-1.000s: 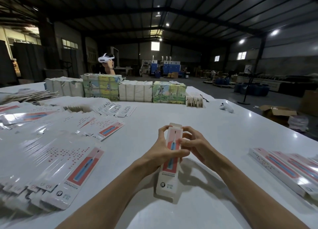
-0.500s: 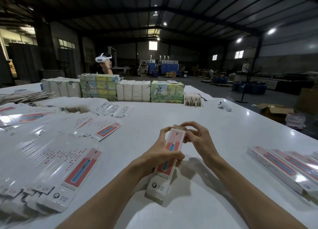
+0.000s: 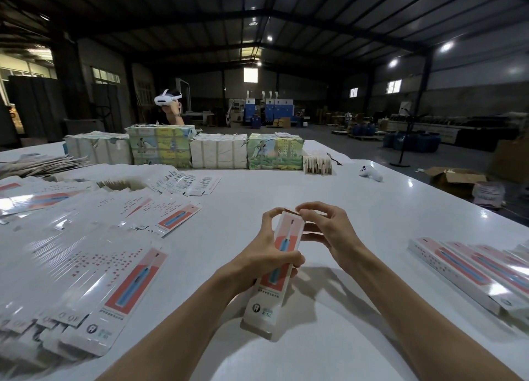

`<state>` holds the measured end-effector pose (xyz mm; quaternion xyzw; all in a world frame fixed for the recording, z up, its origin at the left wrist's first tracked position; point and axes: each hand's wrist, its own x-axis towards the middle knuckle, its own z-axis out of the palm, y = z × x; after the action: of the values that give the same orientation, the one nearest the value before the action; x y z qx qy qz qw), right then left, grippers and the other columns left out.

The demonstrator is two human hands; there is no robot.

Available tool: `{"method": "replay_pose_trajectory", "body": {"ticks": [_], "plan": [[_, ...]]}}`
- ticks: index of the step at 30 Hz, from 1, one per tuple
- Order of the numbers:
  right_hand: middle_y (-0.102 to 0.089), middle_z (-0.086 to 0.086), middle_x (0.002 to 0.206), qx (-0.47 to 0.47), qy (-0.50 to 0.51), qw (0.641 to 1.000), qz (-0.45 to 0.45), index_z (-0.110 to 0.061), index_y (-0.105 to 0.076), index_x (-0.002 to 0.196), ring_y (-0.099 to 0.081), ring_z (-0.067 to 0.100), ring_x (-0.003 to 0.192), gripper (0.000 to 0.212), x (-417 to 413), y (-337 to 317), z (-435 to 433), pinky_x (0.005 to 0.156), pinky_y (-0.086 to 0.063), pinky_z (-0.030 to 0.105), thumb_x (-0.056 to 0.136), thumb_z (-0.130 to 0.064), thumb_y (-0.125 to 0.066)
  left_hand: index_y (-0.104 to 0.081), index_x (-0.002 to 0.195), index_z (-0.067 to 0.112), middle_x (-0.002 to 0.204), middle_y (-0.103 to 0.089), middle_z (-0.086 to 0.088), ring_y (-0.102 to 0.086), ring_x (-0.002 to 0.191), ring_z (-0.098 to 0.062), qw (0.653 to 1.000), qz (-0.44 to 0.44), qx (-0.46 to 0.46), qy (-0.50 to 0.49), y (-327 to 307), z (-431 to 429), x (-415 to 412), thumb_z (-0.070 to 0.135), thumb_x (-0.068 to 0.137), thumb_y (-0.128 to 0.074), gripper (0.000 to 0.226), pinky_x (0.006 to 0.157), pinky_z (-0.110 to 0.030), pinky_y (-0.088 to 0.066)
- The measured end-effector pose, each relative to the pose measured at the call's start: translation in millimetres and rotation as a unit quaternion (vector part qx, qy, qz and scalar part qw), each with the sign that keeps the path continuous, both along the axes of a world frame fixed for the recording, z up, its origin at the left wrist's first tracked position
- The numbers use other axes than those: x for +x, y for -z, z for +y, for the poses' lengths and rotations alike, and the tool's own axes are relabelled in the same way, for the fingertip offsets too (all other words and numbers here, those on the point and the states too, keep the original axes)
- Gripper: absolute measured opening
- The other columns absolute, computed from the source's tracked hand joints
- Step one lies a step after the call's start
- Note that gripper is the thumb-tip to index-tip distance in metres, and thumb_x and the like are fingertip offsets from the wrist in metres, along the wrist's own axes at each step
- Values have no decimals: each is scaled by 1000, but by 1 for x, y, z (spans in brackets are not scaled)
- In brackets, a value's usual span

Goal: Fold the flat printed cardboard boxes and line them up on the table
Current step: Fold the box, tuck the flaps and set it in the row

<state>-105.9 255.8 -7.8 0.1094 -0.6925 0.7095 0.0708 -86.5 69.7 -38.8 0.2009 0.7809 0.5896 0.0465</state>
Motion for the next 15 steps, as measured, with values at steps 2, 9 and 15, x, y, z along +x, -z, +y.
{"method": "replay_pose_trajectory", "body": {"ticks": [2, 9, 15], "plan": [[-78, 14, 98, -2, -3, 1000, -12, -4, -73, 108, -78, 33, 91, 13, 0, 0, 1, 75, -66, 45, 101, -11, -65, -11, 140, 62, 119, -54, -4, -77, 85, -17, 1000, -4, 1, -3, 0, 0, 0, 26, 77, -88, 106, 68, -24, -61], [-78, 13, 99, 7, -9, 1000, -10, -6, -76, 106, -78, 32, 93, 14, -1, 0, 1, 72, -64, 39, 102, -11, -63, -19, 139, 70, 119, -53, 1, -76, 88, -16, 1000, 3, 0, 2, 0, 0, -1, 28, 75, -88, 102, 68, -24, -61], [-77, 10, 112, 19, -55, 998, 1, -10, -73, 119, -76, 28, 102, 20, 1, 3, -6, 88, -64, 40, 102, -17, -67, -24, 132, 64, 115, -57, -8, -76, 79, -8, 999, -6, 34, -20, 1, -4, -4, 20, 78, -86, 93, 65, -21, -60]]}}
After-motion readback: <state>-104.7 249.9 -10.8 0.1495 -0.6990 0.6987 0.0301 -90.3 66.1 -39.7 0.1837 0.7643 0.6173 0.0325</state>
